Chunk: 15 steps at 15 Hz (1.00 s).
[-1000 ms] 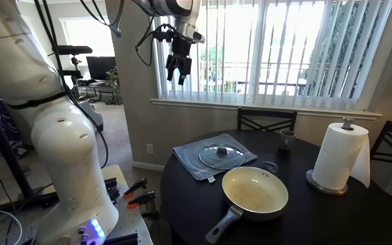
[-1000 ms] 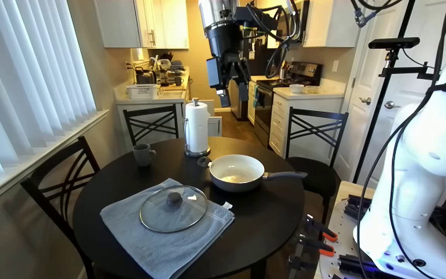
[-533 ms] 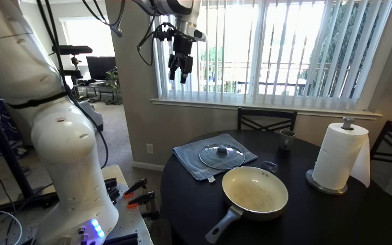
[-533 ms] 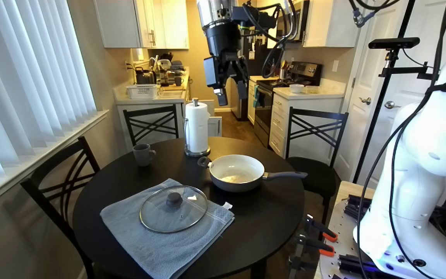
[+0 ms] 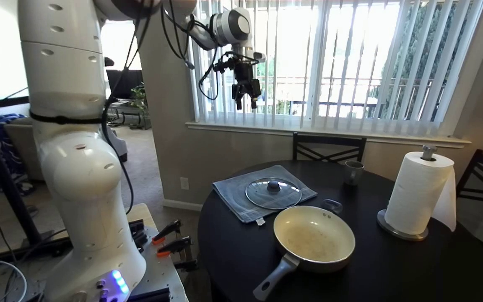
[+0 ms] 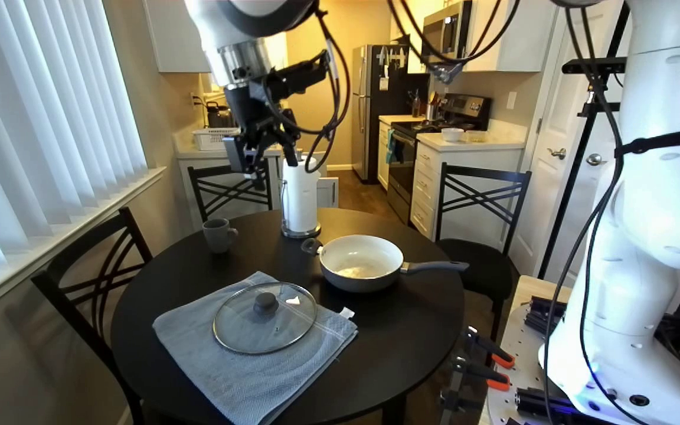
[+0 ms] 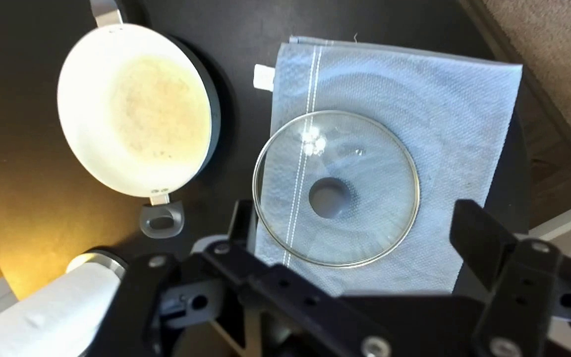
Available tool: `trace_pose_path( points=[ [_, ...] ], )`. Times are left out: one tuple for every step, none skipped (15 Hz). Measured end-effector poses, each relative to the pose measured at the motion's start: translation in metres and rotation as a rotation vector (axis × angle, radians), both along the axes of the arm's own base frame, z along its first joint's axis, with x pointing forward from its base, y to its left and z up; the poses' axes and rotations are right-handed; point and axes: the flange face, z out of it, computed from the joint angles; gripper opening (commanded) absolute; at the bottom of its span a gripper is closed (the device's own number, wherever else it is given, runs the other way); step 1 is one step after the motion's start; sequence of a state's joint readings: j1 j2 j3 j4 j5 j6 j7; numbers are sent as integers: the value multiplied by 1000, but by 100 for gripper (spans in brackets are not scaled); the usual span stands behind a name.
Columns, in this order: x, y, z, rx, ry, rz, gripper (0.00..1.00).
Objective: Lift the lid from the towel and cover the pan
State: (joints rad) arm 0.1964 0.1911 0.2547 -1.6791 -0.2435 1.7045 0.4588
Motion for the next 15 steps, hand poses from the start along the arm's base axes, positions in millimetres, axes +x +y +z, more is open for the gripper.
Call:
trace_pose_path(
  points=[
    [17, 7, -19, -3, 0, 2, 100],
    [33, 11, -39, 3, 7, 0, 100],
    [50, 13, -59, 10, 13, -6, 100],
    [66, 12, -79, 18, 14, -16, 100],
    [82, 9, -98, 26, 15, -31, 100],
    [95, 3, -115, 36, 18, -50, 100],
    [106, -3, -131, 45, 23, -73, 100],
    [114, -11, -143, 53, 32, -98, 100],
    [121, -20, -154, 61, 43, -127, 100],
    [127, -30, -162, 67, 52, -159, 100],
    [130, -40, -168, 72, 60, -189, 100],
    [132, -49, -172, 79, 67, -215, 100],
    [134, -56, -172, 82, 68, -230, 100],
    [135, -60, -171, 85, 67, -238, 100],
    [136, -61, -170, 87, 66, -241, 100]
  ],
)
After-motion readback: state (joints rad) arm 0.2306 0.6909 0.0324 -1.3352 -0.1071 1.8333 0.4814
